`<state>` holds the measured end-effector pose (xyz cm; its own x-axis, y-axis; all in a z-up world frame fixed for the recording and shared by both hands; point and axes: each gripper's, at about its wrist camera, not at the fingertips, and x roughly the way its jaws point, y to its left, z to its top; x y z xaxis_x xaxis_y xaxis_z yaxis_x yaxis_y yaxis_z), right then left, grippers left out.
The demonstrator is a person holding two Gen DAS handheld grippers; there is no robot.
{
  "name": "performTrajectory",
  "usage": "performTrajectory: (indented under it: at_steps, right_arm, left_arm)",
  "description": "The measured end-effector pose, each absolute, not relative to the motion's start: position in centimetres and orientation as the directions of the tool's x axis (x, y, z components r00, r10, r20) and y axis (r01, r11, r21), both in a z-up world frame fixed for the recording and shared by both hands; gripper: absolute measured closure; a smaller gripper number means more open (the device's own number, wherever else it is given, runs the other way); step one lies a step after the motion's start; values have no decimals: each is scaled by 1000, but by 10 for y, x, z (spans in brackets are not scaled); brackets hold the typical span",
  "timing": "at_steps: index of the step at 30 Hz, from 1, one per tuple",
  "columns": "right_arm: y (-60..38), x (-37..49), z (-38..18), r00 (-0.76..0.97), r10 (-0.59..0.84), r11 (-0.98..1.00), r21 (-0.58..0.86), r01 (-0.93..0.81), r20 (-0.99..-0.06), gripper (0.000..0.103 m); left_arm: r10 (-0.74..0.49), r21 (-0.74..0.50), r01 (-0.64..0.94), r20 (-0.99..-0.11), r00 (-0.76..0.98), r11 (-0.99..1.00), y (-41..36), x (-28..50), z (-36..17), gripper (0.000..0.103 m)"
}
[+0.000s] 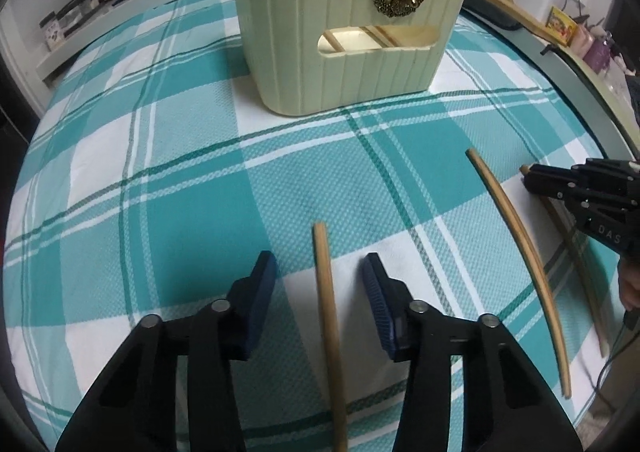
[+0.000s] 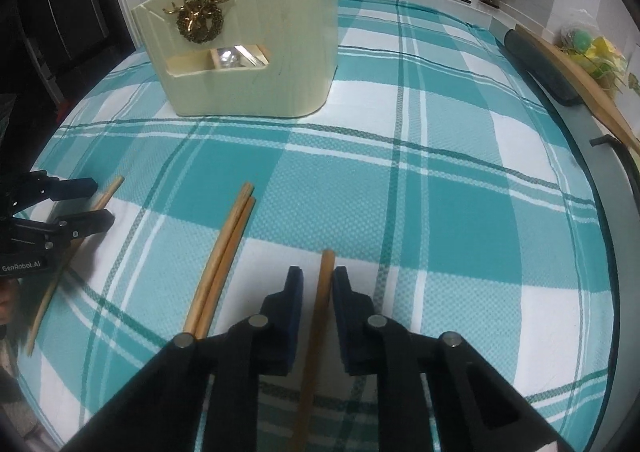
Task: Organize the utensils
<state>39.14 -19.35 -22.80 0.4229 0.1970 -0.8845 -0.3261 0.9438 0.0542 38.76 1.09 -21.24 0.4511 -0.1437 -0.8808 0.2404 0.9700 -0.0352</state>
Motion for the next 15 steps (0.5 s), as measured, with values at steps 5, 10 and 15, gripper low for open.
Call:
performTrajectory:
  at_steps: [5, 10, 15]
  right_arm:
    - [-192, 401, -228, 429, 210, 949, 78, -306, -879, 96]
    - [-200, 397, -214, 474, 263, 953, 148, -265, -840, 96]
    - [-202, 371, -168, 572, 302, 945, 162, -283, -763, 96]
  left_arm:
    - [-201, -113, 215, -871, 448, 970, 11, 396, -209, 98]
    - [-228, -136, 210, -819, 526, 968, 19, 376, -178, 98]
    - [-274, -191, 199, -742, 611, 961, 34, 349, -130, 98]
